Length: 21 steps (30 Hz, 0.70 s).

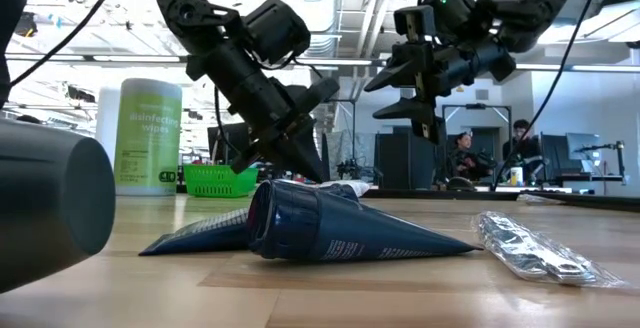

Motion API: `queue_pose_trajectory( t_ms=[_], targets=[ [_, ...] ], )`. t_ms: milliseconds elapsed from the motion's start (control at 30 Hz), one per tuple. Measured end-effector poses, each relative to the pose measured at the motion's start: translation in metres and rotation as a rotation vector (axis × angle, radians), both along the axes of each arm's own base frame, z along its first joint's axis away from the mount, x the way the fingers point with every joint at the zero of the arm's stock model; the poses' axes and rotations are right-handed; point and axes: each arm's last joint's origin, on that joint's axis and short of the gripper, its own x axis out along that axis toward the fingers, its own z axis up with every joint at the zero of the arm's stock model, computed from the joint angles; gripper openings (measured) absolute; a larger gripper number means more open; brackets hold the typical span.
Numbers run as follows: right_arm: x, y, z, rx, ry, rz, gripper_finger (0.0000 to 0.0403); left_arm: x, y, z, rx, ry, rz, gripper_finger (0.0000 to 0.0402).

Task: Pick & Place Travel size toiletries
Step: Put the black comb into the top green bin

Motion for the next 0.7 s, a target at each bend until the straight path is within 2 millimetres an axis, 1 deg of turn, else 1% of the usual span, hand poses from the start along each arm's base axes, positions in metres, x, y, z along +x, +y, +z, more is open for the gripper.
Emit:
queue_pose_trajectory(
  t_ms=[333,500,567,700],
  targets=[
    [-0.001,-0.002,0.0,0.0,-0.004,0.006,0.0173,-0.001,0.002,-0.001,0.0,0.016,0.005,0.0001],
    [-0.001,-0.002,0.0,-0.001,-0.004,0.006,0.0172,-0.001,0.003,-0.001,0.004,0.018,0.01,0.0001],
    [-0.001,-0.002,0.0,-0.002,-0.005,0.007,0.0171,-0.001,0.003,-0.004,0.004,0.024,0.011,0.0001],
    [-0.001,-0.002,0.0,-0.002,-0.005,0.007,0.0172,-0.001,0.002,-0.017,-0.012,0.065,0.004,0.0001]
  ],
)
